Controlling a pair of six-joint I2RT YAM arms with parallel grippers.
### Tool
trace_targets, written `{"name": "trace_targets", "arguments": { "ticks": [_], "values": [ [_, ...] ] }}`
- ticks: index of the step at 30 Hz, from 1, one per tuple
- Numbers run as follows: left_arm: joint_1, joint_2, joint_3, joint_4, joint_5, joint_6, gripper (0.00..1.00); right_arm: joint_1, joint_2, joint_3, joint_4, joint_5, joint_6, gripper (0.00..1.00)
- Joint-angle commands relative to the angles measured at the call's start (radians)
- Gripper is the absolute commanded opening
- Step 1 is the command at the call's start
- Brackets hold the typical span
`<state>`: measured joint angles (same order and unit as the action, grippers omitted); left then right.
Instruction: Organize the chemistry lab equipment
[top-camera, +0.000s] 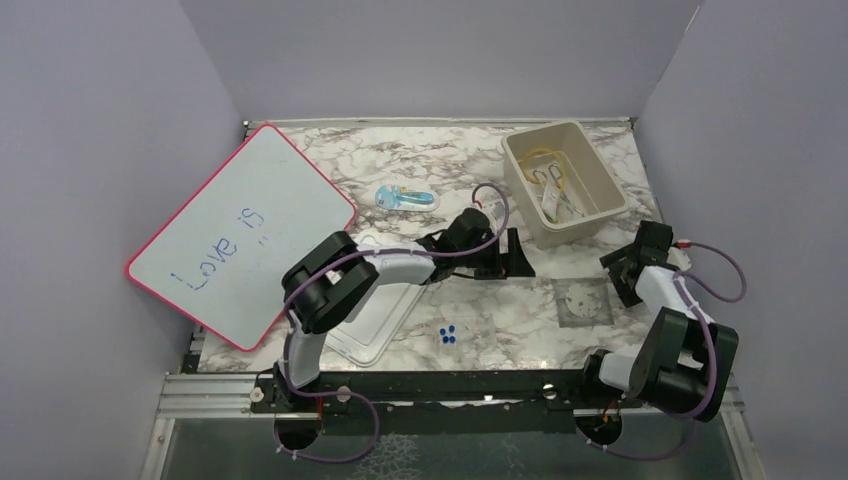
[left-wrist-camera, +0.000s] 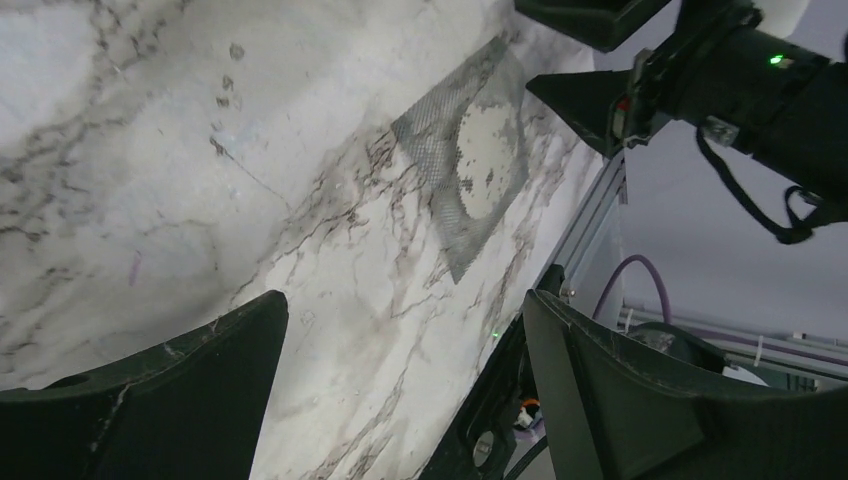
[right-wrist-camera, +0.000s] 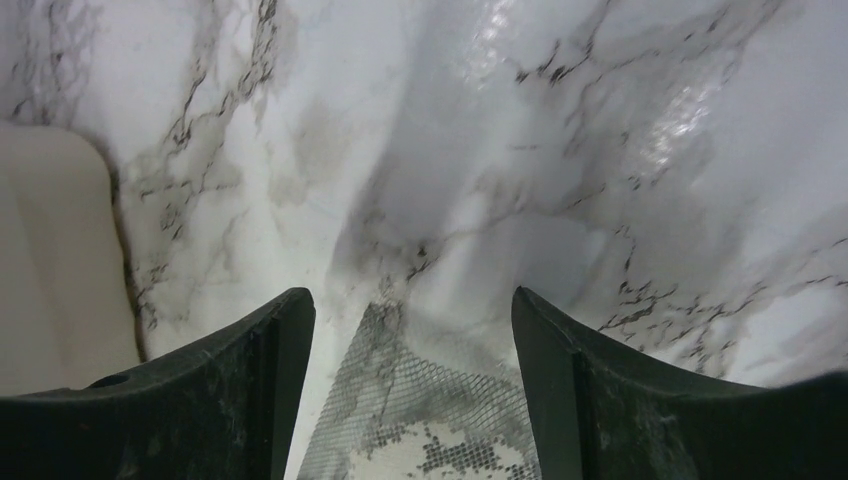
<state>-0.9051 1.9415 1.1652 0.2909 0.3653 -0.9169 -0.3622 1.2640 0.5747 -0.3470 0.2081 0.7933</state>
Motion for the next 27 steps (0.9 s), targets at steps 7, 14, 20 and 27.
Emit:
{"name": "trace_targets", "arguments": {
  "ticks": [7, 14, 20, 27],
  "values": [
    [-0.103, 0.117, 0.047, 0.074, -0.074, -0.137, 0.86, -0.001, -0.080, -0.098, -0.035, -0.287, 0.050, 0.75],
    [-0.134, 0.200, 0.083, 0.106, -0.059, -0.178, 0.77, -0.003, -0.115, -0.120, -0.062, -0.368, 0.039, 0.74],
    [-0.145, 0.229, 0.078, 0.134, -0.040, -0.256, 0.70, -0.002, -0.139, -0.143, -0.066, -0.411, 0.041, 0.72],
    [-0.156, 0.234, 0.026, 0.226, -0.022, -0.402, 0.61, -0.003, -0.134, -0.164, -0.050, -0.447, 0.045, 0.70]
  ]
}}
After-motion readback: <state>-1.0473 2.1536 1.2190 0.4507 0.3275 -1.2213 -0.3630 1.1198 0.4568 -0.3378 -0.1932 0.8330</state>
